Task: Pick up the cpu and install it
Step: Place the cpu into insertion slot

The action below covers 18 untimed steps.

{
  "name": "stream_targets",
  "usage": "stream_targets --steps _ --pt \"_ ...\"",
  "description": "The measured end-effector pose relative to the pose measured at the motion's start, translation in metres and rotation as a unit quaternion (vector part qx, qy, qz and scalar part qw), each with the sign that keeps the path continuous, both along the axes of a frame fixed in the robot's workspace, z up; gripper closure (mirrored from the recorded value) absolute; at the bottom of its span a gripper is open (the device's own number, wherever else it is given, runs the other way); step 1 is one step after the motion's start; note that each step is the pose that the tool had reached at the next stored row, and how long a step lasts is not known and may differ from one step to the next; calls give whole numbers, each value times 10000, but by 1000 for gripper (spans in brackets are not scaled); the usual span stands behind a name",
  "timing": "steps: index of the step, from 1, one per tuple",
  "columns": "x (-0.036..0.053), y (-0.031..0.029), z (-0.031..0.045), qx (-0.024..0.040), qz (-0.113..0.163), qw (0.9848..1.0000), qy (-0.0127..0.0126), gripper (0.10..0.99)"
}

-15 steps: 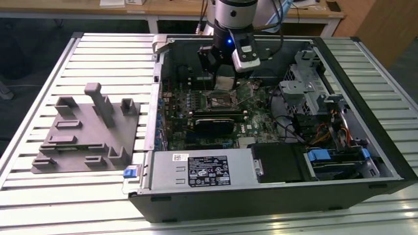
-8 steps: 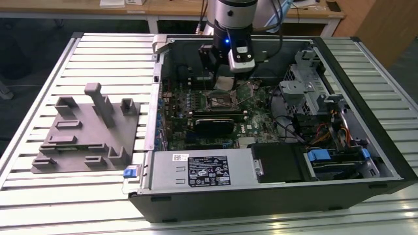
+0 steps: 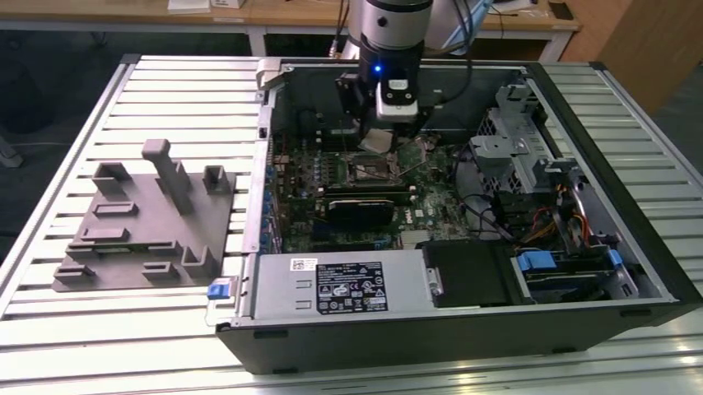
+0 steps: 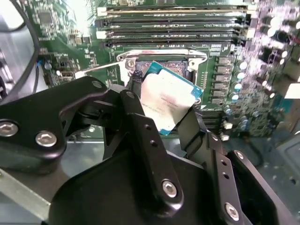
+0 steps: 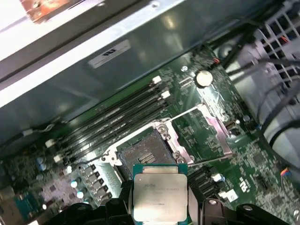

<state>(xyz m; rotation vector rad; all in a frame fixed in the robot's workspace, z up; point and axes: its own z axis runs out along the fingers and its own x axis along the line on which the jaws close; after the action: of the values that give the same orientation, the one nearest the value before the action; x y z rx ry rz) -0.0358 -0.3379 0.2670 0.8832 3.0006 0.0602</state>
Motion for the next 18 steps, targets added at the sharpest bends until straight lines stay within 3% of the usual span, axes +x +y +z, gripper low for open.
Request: stream_targets --steps 5,9,13,18 --pt "0 0 -5 0 -452 9990 0 541" --pt "0 0 -10 0 -820 9966 0 541" --pt "0 0 -14 0 -1177 9930 0 541" --pt "0 0 -19 0 -1631 9866 0 541"
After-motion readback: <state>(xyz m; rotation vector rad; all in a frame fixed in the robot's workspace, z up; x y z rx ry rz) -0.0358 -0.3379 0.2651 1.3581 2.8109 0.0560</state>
